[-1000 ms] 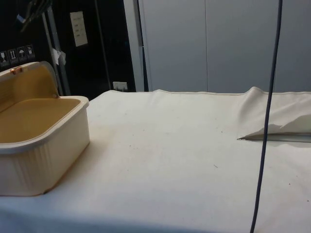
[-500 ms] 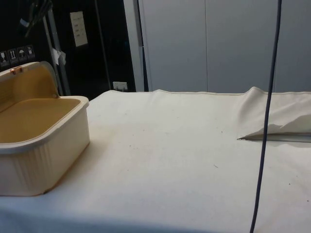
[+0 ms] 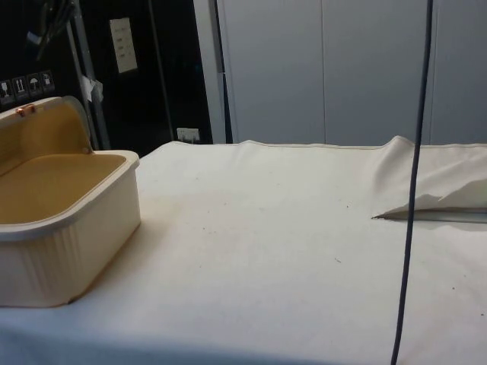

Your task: Open the lid, then close it.

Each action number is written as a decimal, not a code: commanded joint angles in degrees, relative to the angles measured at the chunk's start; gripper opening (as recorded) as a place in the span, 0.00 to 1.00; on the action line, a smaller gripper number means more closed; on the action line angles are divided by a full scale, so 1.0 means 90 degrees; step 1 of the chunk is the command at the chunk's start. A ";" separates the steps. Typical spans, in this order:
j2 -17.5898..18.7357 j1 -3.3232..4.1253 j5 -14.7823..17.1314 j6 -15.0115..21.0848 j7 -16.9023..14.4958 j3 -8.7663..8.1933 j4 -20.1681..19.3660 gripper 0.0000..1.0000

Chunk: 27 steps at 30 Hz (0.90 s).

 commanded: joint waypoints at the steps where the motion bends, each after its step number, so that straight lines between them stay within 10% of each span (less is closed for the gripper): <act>1: 0.0051 -0.0038 0.0102 -0.0134 -0.0064 0.0045 0.0089 0.00; 27: 0.1089 -0.0076 0.0229 -0.1420 -0.0025 -0.0051 0.1668 0.00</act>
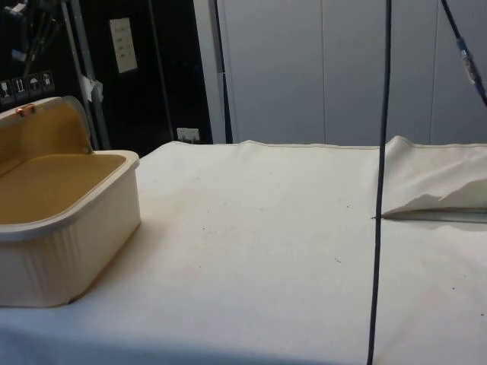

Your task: Open the lid, then close it.

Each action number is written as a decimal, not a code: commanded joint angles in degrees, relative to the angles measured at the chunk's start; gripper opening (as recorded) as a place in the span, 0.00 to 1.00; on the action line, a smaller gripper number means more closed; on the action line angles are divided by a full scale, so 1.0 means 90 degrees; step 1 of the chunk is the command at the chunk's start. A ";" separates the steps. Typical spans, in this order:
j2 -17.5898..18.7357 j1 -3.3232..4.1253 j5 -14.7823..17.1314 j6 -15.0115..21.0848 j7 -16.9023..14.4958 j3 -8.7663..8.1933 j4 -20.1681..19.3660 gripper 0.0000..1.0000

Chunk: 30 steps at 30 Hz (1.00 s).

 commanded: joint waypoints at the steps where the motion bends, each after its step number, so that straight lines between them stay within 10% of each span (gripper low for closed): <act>1: 0.0032 -0.0013 0.0025 -0.0051 -0.0025 0.0013 0.0051 0.00; 30: 0.0630 0.0019 -0.0057 0.0006 0.0000 -0.0057 0.0509 0.00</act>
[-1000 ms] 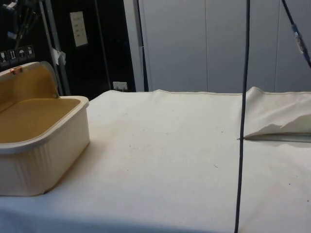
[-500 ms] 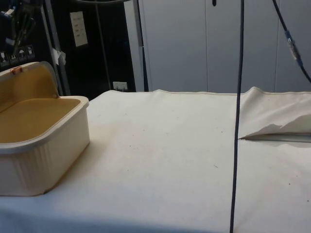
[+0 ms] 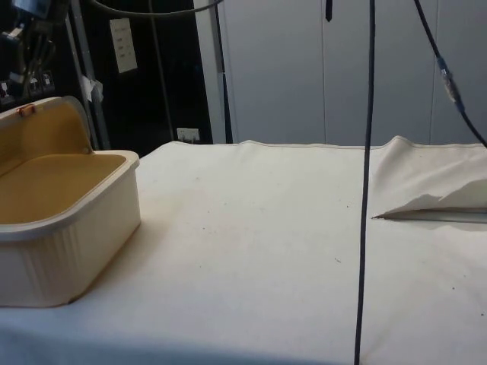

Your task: Open the lid, then close it.

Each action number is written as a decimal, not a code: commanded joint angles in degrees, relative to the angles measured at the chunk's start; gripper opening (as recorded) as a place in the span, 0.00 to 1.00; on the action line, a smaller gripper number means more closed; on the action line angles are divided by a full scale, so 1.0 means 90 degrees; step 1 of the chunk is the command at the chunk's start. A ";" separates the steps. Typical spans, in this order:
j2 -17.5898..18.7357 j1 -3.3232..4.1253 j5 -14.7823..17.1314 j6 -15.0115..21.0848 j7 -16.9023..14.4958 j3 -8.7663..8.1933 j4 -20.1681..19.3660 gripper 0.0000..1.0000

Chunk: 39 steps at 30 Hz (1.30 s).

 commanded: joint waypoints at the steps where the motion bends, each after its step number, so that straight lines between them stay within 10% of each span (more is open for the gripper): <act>1: 0.0057 0.0019 -0.0032 0.0000 0.0038 -0.0025 0.0064 0.00; 39: -0.0166 -0.0019 0.0089 -0.0458 -0.0242 0.0070 -0.0516 0.00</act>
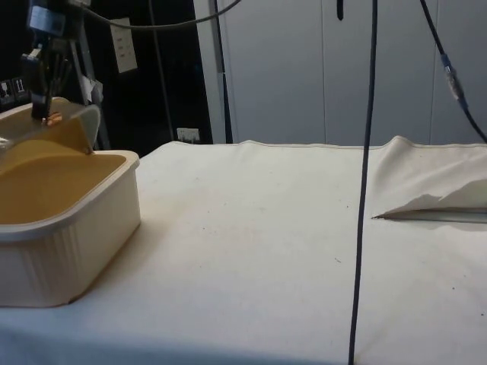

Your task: Open the lid, then close it.

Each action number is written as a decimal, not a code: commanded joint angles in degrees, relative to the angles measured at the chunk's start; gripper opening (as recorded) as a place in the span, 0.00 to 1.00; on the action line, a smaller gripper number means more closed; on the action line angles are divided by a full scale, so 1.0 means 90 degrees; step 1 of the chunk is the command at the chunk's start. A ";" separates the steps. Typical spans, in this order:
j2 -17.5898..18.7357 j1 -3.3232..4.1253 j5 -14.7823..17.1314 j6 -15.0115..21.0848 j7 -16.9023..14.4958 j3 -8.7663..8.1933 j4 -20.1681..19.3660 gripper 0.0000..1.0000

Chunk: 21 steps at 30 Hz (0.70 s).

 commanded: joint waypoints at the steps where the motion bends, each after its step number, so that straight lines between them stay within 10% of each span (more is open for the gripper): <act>1: -0.0025 -0.0019 0.0070 0.0051 -0.0064 0.0051 -0.0102 0.00; 21: -0.0388 0.0000 0.0025 -0.0064 -0.0293 0.0070 -0.1025 0.00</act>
